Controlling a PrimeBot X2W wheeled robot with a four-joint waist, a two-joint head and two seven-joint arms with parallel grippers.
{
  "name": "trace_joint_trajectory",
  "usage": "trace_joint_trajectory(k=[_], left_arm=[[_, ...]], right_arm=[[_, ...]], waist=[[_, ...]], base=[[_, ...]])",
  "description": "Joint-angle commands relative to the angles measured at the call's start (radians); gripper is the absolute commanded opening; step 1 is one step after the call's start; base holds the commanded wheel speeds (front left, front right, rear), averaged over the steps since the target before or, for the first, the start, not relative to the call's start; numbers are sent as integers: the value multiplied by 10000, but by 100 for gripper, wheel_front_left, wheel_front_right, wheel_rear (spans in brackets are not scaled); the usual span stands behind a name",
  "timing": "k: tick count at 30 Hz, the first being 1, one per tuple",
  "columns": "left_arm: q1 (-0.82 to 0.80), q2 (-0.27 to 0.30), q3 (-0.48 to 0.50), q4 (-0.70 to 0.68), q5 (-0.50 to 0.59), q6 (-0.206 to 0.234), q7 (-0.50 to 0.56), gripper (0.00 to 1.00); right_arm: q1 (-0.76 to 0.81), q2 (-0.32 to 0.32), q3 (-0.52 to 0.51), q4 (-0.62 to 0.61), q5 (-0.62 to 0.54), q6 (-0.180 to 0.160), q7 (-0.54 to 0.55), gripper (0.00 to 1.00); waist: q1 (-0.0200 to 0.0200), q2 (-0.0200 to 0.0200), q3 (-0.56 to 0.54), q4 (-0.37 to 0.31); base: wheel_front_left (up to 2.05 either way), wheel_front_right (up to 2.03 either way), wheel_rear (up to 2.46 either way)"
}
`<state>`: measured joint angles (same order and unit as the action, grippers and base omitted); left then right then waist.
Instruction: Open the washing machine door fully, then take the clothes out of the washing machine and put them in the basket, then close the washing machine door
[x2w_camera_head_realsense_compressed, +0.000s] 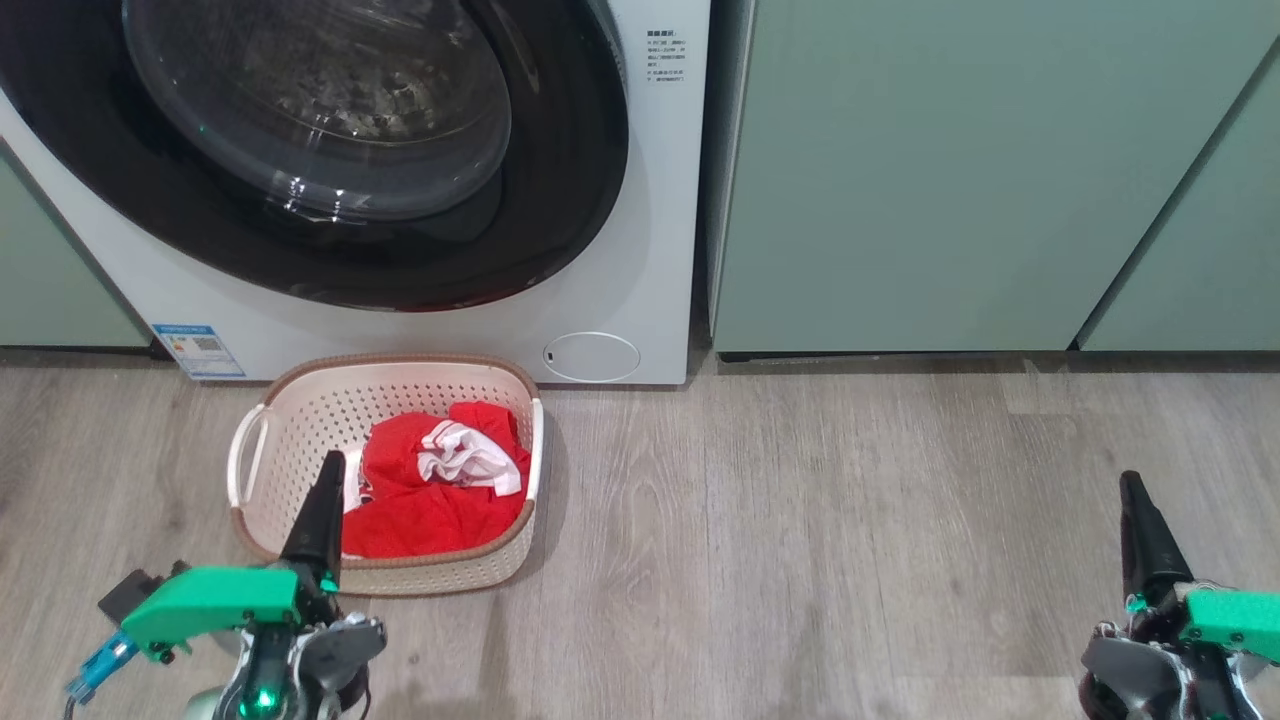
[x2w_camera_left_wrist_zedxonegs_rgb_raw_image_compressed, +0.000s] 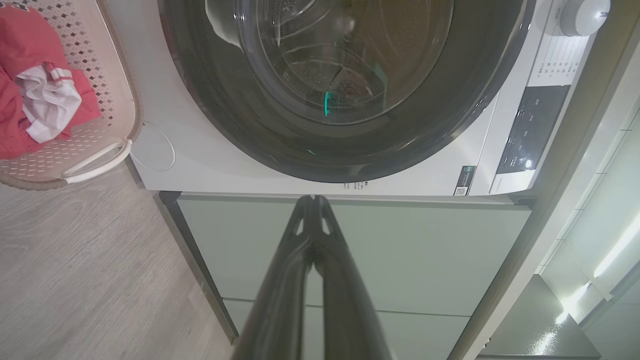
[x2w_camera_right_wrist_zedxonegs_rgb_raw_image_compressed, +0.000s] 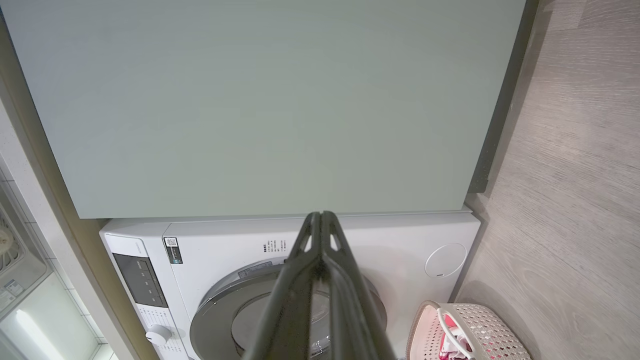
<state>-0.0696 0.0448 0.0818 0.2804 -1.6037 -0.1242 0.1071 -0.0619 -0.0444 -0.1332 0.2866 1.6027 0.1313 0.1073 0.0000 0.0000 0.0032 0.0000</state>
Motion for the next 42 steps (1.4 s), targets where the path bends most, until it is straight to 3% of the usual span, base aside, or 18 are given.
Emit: trace_joint_trajectory(k=[1,42], left_arm=[[-385,54,322,-354,-47,-65,63,0],[-384,54,321,-354,-49,-65,62,0]], right_arm=[[-460,-58,194,-418,59,-6,60,0],[-460,-58,195,-418,59,-6,59,0]], waist=[[0,0,-1,0],[0,0,-1,0]], base=[[0,0,0],[0,0,0]])
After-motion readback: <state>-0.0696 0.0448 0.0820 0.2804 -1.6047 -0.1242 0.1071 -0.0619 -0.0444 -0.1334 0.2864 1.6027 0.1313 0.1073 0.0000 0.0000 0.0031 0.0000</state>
